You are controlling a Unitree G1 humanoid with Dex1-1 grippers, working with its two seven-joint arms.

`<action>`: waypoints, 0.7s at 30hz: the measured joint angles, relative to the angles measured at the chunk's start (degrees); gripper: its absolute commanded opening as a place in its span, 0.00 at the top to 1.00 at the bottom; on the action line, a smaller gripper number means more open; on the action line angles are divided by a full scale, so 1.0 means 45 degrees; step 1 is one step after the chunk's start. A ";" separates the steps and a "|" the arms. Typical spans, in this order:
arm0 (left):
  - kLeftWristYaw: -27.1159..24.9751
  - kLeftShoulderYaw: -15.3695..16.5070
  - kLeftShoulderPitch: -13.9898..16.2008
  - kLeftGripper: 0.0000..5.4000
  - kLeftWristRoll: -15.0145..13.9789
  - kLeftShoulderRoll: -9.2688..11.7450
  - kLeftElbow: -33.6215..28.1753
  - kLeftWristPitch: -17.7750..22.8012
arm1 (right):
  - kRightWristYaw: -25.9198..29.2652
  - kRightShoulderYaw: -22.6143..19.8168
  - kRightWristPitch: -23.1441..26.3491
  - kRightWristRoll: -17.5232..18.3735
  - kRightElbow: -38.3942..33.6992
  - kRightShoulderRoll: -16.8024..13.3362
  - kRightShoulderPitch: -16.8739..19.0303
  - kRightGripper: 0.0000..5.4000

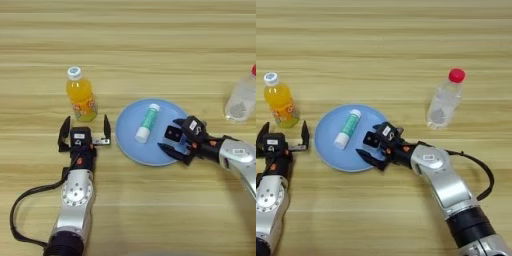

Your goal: Move the objects on the table

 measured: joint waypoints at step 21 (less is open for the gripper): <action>0.0010 -0.0002 -0.0001 0.00 -0.0005 -0.0055 0.0001 0.0002 | -0.0012 -0.0348 0.2182 0.0280 -0.0643 -0.0055 -0.0194 0.47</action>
